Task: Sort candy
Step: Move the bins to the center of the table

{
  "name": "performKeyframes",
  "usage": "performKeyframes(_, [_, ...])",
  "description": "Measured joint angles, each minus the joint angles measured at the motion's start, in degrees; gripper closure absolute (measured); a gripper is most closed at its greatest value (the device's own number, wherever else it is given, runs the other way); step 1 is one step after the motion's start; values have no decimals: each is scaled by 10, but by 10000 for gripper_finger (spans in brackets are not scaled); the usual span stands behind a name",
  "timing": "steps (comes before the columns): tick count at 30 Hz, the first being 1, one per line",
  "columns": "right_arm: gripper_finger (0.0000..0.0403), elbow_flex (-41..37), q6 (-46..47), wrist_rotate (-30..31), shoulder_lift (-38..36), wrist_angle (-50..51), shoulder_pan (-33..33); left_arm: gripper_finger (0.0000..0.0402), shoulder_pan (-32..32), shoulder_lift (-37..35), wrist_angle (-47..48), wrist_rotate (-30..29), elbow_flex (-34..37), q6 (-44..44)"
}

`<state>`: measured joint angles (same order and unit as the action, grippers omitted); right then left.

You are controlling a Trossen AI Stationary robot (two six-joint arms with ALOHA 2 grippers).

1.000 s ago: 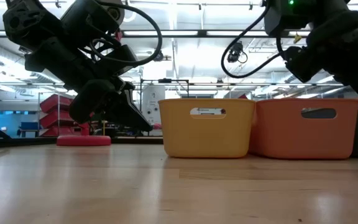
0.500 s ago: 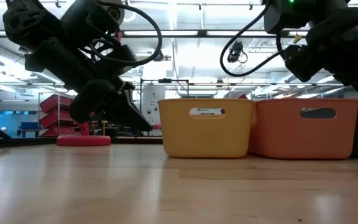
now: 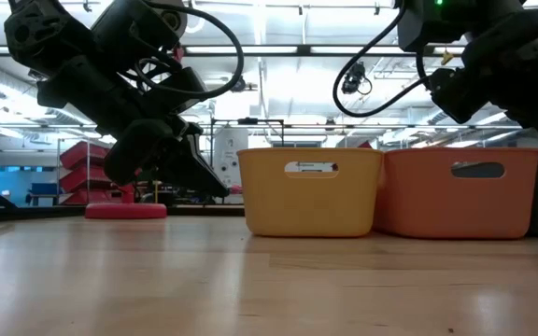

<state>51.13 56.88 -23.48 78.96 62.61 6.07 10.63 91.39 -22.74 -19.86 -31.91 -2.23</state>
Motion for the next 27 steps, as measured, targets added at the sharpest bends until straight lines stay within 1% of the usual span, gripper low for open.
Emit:
performKeyframes(5, [403,0,-2,1,0,1,3,401,0,0,0,0,0,0])
performKeyframes(8, [403,7,-2,4,-4,22,8,401,0,0,0,0,0,0])
performKeyframes(14, [403,63,6,57,-29,73,29,401,8,-9,1,15,0,-3])
performKeyframes(16, [403,87,6,90,-41,93,39,401,12,-23,6,15,0,-6])
performKeyframes(20, [403,122,10,177,-75,114,59,401,19,-54,11,15,0,-18])
performKeyframes(27, [403,126,-11,322,-152,107,104,401,34,-109,21,13,0,-21])
